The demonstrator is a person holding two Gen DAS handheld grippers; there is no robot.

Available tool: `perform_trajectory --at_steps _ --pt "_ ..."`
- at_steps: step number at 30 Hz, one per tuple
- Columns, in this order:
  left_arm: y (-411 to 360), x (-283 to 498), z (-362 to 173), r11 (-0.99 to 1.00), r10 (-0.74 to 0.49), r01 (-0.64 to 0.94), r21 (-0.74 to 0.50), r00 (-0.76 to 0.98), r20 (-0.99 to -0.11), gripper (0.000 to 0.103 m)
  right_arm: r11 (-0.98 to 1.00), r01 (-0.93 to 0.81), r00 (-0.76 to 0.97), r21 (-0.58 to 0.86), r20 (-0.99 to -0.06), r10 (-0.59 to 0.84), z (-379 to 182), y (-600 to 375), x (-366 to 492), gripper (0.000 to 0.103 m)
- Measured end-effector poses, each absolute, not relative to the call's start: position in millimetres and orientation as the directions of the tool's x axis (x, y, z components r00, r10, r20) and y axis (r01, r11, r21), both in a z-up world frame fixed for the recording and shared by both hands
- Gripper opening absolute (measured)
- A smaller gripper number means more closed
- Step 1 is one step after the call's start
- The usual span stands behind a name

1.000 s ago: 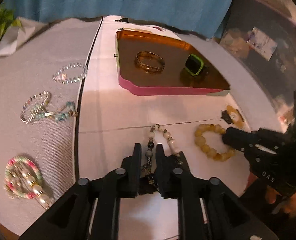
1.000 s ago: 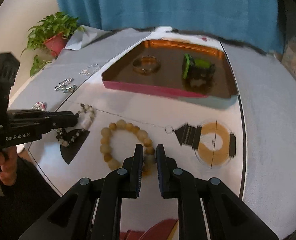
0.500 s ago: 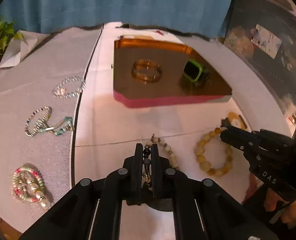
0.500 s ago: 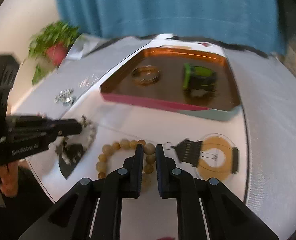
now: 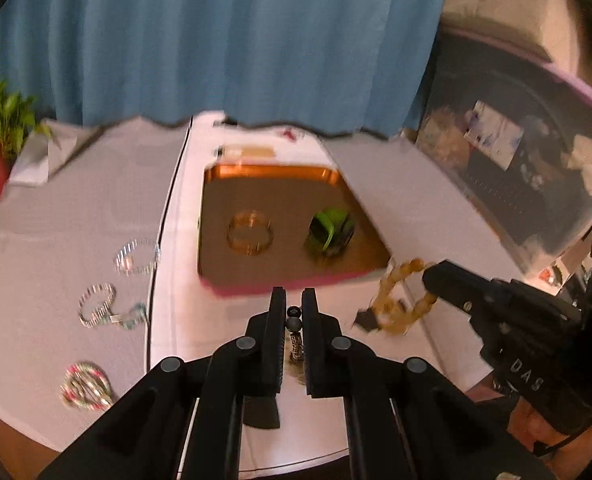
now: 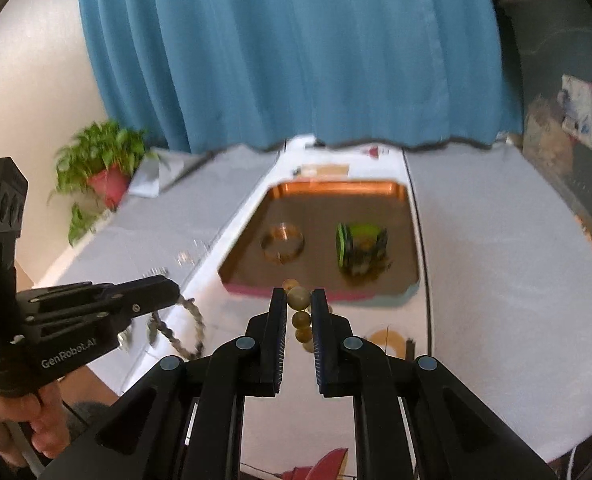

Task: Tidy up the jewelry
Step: 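Carry both bead bracelets over the orange tray with both grippers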

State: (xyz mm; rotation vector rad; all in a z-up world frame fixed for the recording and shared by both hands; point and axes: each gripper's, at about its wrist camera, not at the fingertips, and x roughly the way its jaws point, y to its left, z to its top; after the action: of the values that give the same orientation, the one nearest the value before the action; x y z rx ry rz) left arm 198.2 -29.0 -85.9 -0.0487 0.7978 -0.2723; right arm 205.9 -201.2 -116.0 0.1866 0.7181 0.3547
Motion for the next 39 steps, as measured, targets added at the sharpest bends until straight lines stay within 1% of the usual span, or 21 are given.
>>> perform_trajectory --at_steps 4,8,13,17,26,29,32,35,39 --pt "-34 200 -51 0.96 -0.271 0.251 -0.127 0.71 -0.65 0.006 0.921 -0.278 0.713 0.273 -0.584 0.389 -86 -201 204 0.013" --pt "-40 205 -30 0.954 -0.289 0.276 -0.117 0.74 -0.607 0.006 0.909 -0.309 0.729 0.281 -0.544 0.416 -64 -200 204 0.013" --pt "-44 215 -20 0.947 -0.315 0.291 -0.138 0.751 -0.58 0.006 0.901 -0.339 0.731 0.27 -0.528 0.433 -49 -196 211 0.013" --pt "-41 224 -21 0.932 -0.362 0.311 -0.188 0.752 -0.551 0.006 0.901 -0.344 0.73 0.264 -0.528 0.434 -49 -196 221 0.013" --pt "-26 250 -44 0.919 -0.395 0.325 -0.225 0.749 -0.532 0.006 0.917 -0.315 0.724 0.246 -0.562 0.4 -76 -207 256 0.013" --pt "-25 262 -64 0.919 -0.393 0.322 -0.226 0.734 -0.553 0.006 0.917 -0.307 0.711 0.254 -0.58 0.398 -93 -209 270 0.013" --pt "-27 272 -80 0.911 -0.412 0.332 -0.244 0.714 -0.566 0.006 0.912 -0.309 0.688 0.268 -0.6 0.409 -112 -208 282 0.013" --pt "-29 279 -92 0.895 -0.445 0.352 -0.273 0.699 -0.56 0.006 0.902 -0.32 0.662 0.29 -0.613 0.432 -131 -203 294 0.013" --pt "-37 285 -101 0.89 -0.455 0.365 -0.272 0.704 -0.545 0.006 0.892 -0.328 0.649 0.31 -0.613 0.452 -147 -195 306 0.013"
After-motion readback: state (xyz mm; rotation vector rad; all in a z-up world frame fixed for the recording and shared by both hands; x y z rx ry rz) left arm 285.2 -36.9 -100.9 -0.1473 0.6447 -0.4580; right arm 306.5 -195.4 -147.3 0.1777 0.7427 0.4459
